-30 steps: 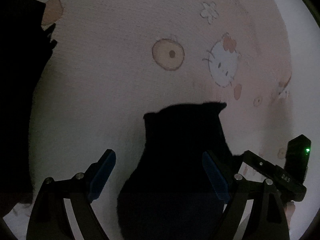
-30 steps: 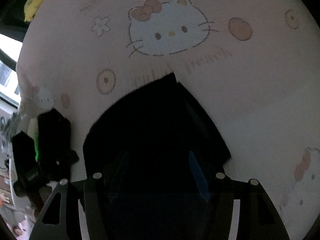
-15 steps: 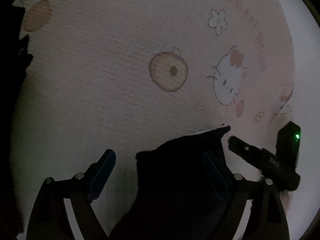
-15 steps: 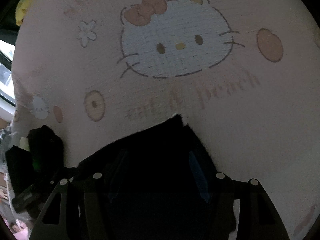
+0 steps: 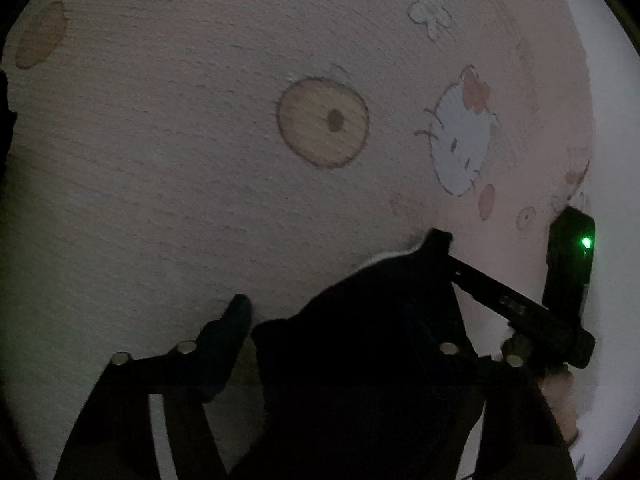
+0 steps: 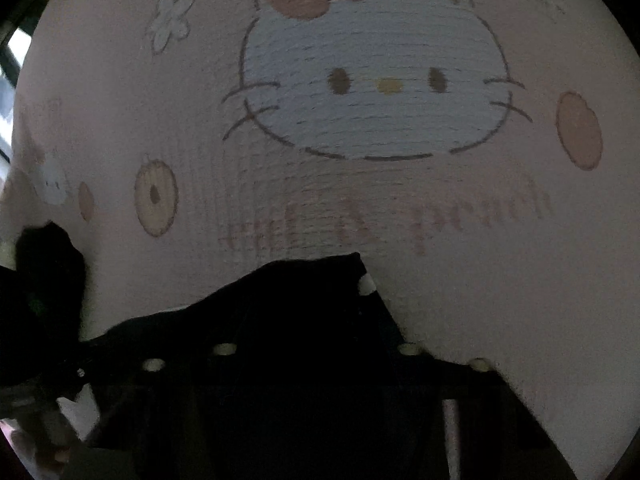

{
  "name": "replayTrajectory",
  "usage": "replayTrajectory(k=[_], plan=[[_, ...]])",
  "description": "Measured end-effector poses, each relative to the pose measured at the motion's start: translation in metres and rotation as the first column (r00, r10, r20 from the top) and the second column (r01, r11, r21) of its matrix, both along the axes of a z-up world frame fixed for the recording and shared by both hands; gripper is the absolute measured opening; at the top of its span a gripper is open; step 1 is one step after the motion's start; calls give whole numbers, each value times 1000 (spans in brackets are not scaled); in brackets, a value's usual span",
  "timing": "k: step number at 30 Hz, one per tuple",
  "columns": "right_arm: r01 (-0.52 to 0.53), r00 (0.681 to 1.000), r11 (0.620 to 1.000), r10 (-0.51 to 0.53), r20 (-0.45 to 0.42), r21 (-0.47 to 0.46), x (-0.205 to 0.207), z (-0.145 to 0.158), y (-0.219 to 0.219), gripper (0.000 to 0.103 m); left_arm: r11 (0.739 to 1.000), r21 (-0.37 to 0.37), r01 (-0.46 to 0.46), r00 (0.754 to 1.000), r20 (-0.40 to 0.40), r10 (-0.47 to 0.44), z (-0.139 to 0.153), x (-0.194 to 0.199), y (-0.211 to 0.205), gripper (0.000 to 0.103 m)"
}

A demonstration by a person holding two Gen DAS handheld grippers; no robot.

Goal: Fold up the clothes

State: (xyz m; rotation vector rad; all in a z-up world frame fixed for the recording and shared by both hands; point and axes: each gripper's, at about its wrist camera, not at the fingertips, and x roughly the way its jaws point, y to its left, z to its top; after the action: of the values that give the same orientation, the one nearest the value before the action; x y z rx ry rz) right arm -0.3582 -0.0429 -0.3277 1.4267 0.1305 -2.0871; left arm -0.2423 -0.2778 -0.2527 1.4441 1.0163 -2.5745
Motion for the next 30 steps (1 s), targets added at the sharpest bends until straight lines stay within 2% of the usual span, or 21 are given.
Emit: replayTrajectory(k=[1,2,4,5,7,10,15,20,23,24,26,27,28,29,30], plan=[[-18,1000,1000,18,-16,12,1,0,-3,24,1000,-8,-2,1000,-6,2,0,2,2,50],[-32,999,999,33,-40,26,3,1,-7,12,1000,-27,-3,1000,-11,3,1,3,4,44],[-59,994,997,63,-87,53,6,5,-13,7,998,-68,1,1000,-17,-2,5,4,7,32],[-68,992,996,74,-105,61,8,8,-16,6,997,-83,6,1000,-19,-8,7,3,8,30],[-81,985,993,93,-148,85,10,17,-21,6,995,-94,20,999,-29,-23,13,2,8,29],[-94,972,993,106,-212,69,11,37,-26,6,991,-133,31,999,-37,-36,24,0,5,28],[-105,965,992,117,-233,65,3,58,-34,6,988,-156,2,998,-59,-11,37,-3,-6,28],[-115,959,986,141,-244,118,-2,62,-47,5,978,-201,-56,998,-53,46,37,-13,-20,28],[-88,958,981,130,-254,171,-5,56,-56,5,956,-251,-153,988,-43,147,33,-12,-38,27],[-85,960,982,127,-252,171,-6,55,-57,6,954,-232,-190,982,-50,183,31,-8,-46,27],[-89,960,986,122,-252,138,-6,57,-57,6,972,-109,-207,976,-87,198,31,2,-59,27],[-82,958,989,113,-263,125,-5,61,-56,14,976,-70,-206,975,-103,199,33,7,-62,27],[-62,958,990,95,-271,128,-4,65,-56,26,977,-63,-202,974,-116,194,38,11,-62,28],[-40,957,990,76,-278,135,-3,68,-56,59,978,-70,-197,974,-127,187,43,14,-61,30],[-15,957,990,56,-285,142,-3,73,-56,73,978,-77,-192,974,-138,180,48,18,-60,35]])
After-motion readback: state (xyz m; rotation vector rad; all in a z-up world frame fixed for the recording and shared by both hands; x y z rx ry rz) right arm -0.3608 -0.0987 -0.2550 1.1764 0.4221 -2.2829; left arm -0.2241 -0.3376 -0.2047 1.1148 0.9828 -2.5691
